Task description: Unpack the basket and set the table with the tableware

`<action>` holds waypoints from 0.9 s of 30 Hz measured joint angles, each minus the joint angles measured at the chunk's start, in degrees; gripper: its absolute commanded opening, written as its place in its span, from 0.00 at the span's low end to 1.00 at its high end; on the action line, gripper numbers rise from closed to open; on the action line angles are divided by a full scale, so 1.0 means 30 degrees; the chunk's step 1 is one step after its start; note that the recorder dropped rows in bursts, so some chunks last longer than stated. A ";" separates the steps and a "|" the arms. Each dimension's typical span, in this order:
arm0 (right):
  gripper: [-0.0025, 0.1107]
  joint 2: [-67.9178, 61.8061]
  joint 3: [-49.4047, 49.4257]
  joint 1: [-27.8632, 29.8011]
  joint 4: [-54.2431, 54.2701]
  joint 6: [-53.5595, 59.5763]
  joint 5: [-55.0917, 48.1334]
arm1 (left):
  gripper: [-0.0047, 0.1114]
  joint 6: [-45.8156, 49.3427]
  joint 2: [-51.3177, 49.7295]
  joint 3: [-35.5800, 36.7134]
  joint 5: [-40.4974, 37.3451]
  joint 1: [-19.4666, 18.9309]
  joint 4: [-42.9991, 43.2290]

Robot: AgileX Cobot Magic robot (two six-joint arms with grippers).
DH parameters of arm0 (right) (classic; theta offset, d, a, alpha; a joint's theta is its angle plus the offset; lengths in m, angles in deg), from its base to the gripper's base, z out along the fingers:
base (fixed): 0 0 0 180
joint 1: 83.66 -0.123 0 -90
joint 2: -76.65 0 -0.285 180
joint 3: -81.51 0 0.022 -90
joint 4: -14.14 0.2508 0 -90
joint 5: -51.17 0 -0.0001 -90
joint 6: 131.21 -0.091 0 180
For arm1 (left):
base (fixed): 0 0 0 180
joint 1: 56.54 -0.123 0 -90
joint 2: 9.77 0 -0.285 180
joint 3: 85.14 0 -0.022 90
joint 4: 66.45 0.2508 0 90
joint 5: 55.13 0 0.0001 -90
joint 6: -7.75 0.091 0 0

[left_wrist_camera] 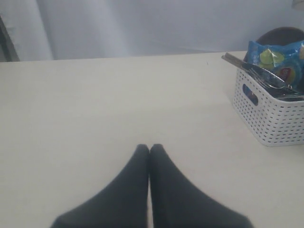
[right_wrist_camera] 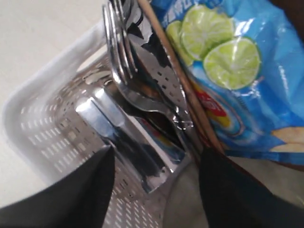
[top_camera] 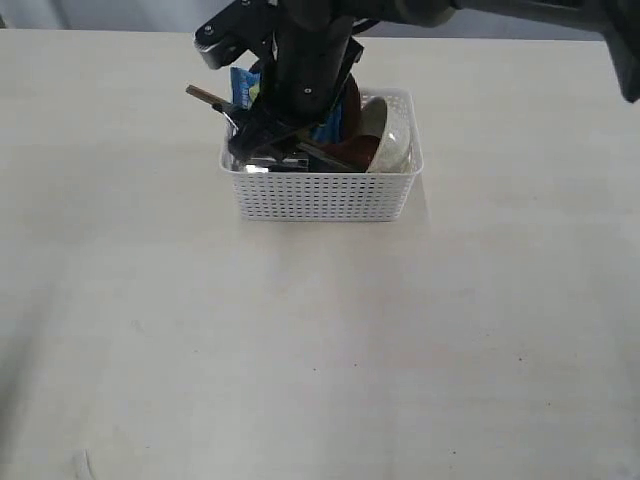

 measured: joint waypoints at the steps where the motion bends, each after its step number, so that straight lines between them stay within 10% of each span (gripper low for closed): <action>1: 0.46 -0.0135 0.0000 0.0000 0.0000 0.0053 0.0000 | 0.04 0.0000 0.0000 0.0000 0.0000 0.0000 0.0000; 11: 0.45 -0.0996 0.0000 -0.0039 -0.0840 -0.0135 0.0919 | 0.04 0.0000 0.0000 0.0000 0.0000 0.0000 0.0000; 19: 0.02 -0.1070 0.0000 -0.0039 -0.2389 -0.0976 0.1392 | 0.04 0.0000 0.0000 0.0000 0.0000 0.0000 0.0000; 27: 0.02 -0.1318 0.0000 -0.0039 -0.3718 -0.1370 0.1315 | 0.04 0.0000 0.0000 0.0000 0.0000 0.0000 0.0000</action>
